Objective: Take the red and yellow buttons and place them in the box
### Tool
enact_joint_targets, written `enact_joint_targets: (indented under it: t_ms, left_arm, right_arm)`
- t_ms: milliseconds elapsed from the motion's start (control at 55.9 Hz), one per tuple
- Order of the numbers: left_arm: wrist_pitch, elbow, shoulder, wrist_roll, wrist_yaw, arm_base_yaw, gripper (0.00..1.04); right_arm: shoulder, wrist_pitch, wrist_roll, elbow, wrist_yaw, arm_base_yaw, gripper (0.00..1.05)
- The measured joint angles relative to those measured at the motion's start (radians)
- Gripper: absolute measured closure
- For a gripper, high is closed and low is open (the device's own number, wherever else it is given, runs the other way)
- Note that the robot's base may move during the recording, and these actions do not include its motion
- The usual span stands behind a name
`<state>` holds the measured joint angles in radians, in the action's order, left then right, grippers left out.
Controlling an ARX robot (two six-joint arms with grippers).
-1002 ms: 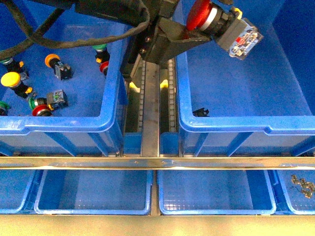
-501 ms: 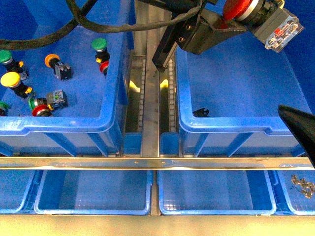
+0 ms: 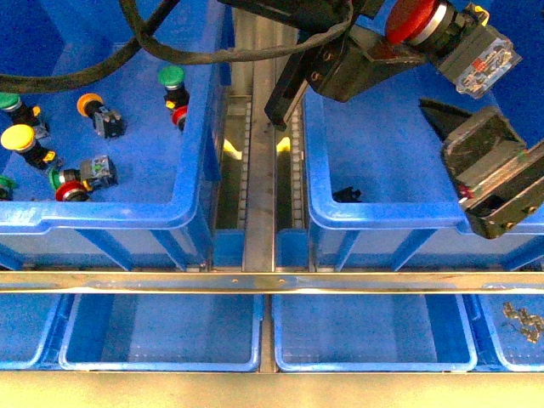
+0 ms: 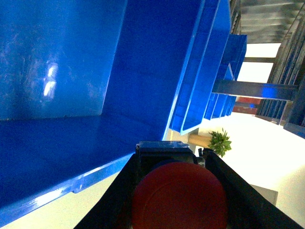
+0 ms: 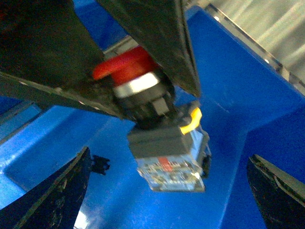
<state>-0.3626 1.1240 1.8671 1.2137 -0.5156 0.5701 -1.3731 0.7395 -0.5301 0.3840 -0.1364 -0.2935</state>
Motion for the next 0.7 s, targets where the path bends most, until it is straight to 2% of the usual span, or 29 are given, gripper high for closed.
enact_joint_targets:
  t_ms: [268, 698]
  left_arm:
    - [0.004, 0.01, 0.001, 0.0, 0.004, 0.0, 0.71]
    - [0.016, 0.025, 0.005, 0.0, 0.008, 0.002, 0.71]
  right_arm:
    - [-0.095, 0.059, -0.051, 0.027, 0.023, -0.004, 0.07]
    - [-0.134, 0.097, -0.095, 0.06, 0.023, 0.066, 0.07]
